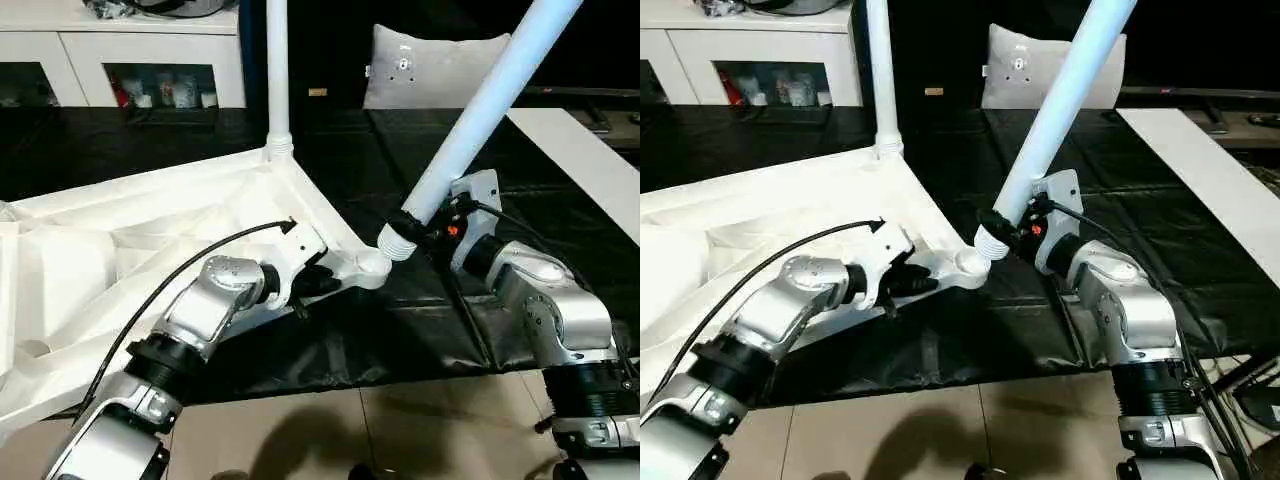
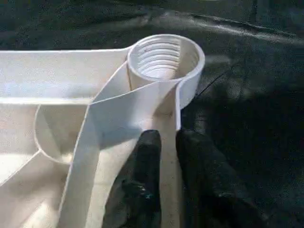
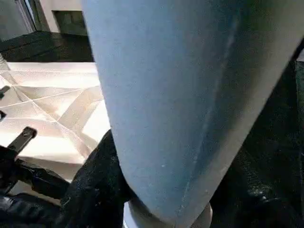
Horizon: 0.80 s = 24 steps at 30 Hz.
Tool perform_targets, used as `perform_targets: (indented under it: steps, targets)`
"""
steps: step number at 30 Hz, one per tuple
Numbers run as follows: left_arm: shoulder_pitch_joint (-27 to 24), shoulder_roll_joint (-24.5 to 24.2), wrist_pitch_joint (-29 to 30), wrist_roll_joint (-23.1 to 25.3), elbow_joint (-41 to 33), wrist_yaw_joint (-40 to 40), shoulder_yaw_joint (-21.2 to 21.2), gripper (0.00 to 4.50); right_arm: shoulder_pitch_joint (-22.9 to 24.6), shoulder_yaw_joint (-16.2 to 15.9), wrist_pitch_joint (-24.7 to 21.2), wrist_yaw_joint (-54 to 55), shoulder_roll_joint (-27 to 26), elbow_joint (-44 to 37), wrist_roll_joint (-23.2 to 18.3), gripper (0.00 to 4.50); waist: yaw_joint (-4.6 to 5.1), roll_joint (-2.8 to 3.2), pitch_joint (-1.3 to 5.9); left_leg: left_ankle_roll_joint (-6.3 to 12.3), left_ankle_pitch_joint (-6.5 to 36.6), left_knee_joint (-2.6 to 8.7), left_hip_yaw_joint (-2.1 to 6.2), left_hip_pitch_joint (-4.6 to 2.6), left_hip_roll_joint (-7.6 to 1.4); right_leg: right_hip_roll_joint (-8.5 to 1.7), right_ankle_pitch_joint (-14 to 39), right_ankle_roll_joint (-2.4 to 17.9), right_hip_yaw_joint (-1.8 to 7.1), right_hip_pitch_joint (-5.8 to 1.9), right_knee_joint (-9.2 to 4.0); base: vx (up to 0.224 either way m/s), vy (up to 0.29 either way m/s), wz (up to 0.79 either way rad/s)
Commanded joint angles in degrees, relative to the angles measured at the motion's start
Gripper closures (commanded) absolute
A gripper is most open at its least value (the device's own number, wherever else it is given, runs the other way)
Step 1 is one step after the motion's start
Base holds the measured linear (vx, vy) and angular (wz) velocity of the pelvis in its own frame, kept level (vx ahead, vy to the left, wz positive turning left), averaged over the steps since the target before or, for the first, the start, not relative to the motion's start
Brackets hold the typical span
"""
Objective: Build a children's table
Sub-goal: Insert table leg to table base
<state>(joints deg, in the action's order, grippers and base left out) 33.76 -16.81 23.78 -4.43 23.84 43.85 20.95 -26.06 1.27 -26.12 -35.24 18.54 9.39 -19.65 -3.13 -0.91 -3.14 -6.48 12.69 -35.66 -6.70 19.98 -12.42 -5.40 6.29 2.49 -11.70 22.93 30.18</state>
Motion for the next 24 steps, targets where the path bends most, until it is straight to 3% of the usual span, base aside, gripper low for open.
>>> perform_targets:
  steps: [1,8,17,18,22,24]
  targets:
    - [0.72,-0.47,-0.1,2.15,0.66,0.21,1.34,3.91,0.14,0.66,0.39,0.07,0.23,-0.05,-0.28,2.59,0.27,0.61,4.25,2.5,14.93,4.47,-0.69,-0.02,-0.8,-3.65,30.55,-2.62,1.79,-4.05,-4.75,0.0,0.0,0.0]
    - [1.46,-2.71,-0.15,6.94,1.69,-0.48,4.42,4.45,-0.17,0.31,0.57,-0.57,0.29,0.38,0.11,2.59,0.45,0.5,4.17,2.21,14.06,4.28,-1.06,-0.15,-0.44,-3.65,30.89,-2.26,1.68,-3.89,-4.8,0.0,0.0,0.0]
    - [1.34,-2.1,1.4,5.52,0.38,0.06,2.11,4.5,0.53,-0.5,-1.41,-2.38,0.31,-0.73,-1.05,2.59,1.59,0.8,4.08,2.38,17.43,4.05,-0.76,-0.15,-0.71,-3.44,33.25,-4.35,0.53,-4.09,-5.6,0.0,0.0,0.0]
    - [1.3,-2.22,2.01,5.21,0.23,1.01,2.28,4.06,0.71,-0.62,-1.54,-2.49,0.27,-0.81,-1.06,2.59,1.67,0.92,4.0,2.37,18.21,4.08,-0.72,-0.22,-0.84,-3.4,33.66,-4.58,0.41,-4.06,-5.75,0.0,0.0,0.0]
    - [1.07,-2.35,2.47,4.6,-0.45,2.15,2.29,3.89,0.82,-0.59,-1.82,-2.44,0.17,-0.95,-1.17,2.59,1.8,1.06,3.96,2.25,19.67,4.12,-0.55,-0.39,-1.17,-3.61,34.11,-4.75,0.2,-4.22,-5.86,0.0,0.0,0.0]
    - [1.07,-2.39,2.47,5.0,-0.57,1.77,2.39,3.6,0.88,-0.58,-1.96,-2.47,0.21,-1.06,-1.21,2.59,1.67,1.06,4.05,2.18,18.91,4.13,-0.56,-0.28,-1.16,-3.85,33.41,-4.46,0.48,-4.23,-5.58,0.0,0.0,0.0]
